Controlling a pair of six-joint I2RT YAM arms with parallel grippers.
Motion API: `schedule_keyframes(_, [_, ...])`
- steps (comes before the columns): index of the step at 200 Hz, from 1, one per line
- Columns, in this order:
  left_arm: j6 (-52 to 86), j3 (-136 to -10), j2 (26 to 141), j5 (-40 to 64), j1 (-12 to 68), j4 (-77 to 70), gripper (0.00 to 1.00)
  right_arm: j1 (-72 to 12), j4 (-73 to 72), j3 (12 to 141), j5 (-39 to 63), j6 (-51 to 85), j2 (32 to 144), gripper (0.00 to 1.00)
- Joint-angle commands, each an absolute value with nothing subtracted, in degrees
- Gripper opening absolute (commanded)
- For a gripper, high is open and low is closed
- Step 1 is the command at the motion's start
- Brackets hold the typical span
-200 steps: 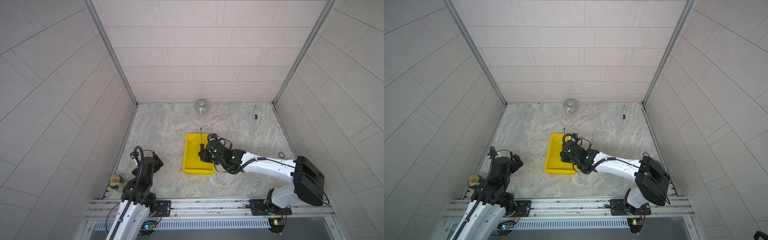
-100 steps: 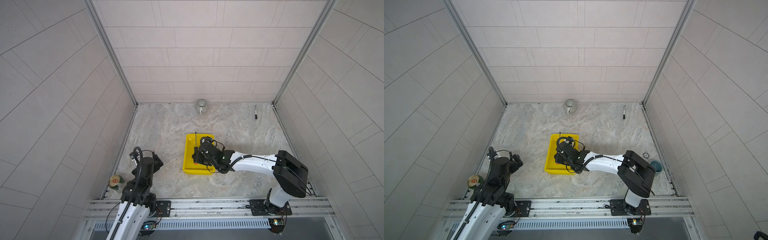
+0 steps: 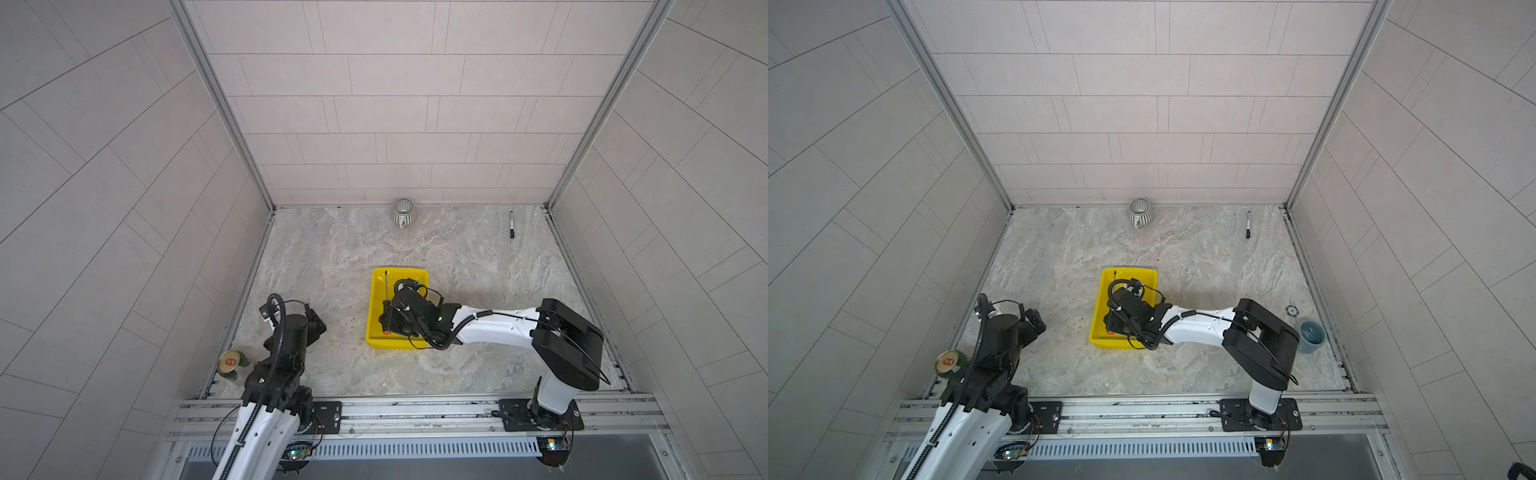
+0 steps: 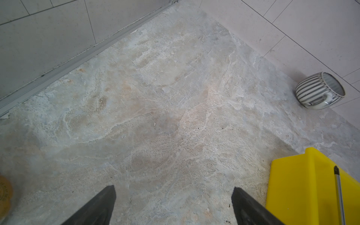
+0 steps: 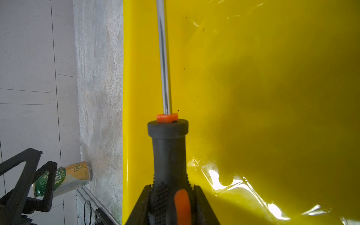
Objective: Put the screwdriver in the bin
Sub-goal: Place the screwdriver into the bin.
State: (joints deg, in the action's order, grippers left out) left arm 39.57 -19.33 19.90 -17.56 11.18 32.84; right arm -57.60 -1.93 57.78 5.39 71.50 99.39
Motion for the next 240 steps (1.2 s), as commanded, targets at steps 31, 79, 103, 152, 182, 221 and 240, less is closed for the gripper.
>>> schedule_keyframes(31, [38.8, -19.3, 19.6, -17.8, 11.3, 32.3, 0.99, -58.1, -3.6, 59.4, 6.0, 73.5, 101.4, 0.11])
schedule_keyframes(79, [38.9, -19.2, 19.5, -17.9, 11.4, 32.3, 0.99, -58.1, -3.6, 59.3, 6.1, 73.1, 101.4, 0.20])
schedule_keyframes(103, [38.9, -19.2, 19.5, -17.8, 11.3, 32.4, 0.99, -58.1, -3.7, 59.4, 6.1, 73.1, 101.4, 0.23])
schedule_keyframes(152, [39.0, -19.2, 19.4, -17.9, 11.3, 32.5, 0.99, -58.1, -3.3, 59.1, 5.6, 72.6, 100.0, 0.36])
schedule_keyframes(182, [39.0, -19.2, 19.3, -17.9, 11.3, 32.6, 0.99, -58.2, -2.6, 58.8, 4.9, 72.0, 98.7, 0.40])
schedule_keyframes(221, [39.0, -19.1, 19.2, -17.8, 11.4, 32.5, 0.99, -58.2, 0.3, 58.8, 3.5, 69.8, 95.1, 0.40])
schedule_keyframes(240, [39.0, -19.1, 19.4, -17.6, 11.4, 32.4, 0.99, -58.0, 3.5, 58.8, 0.5, 65.2, 90.6, 0.40])
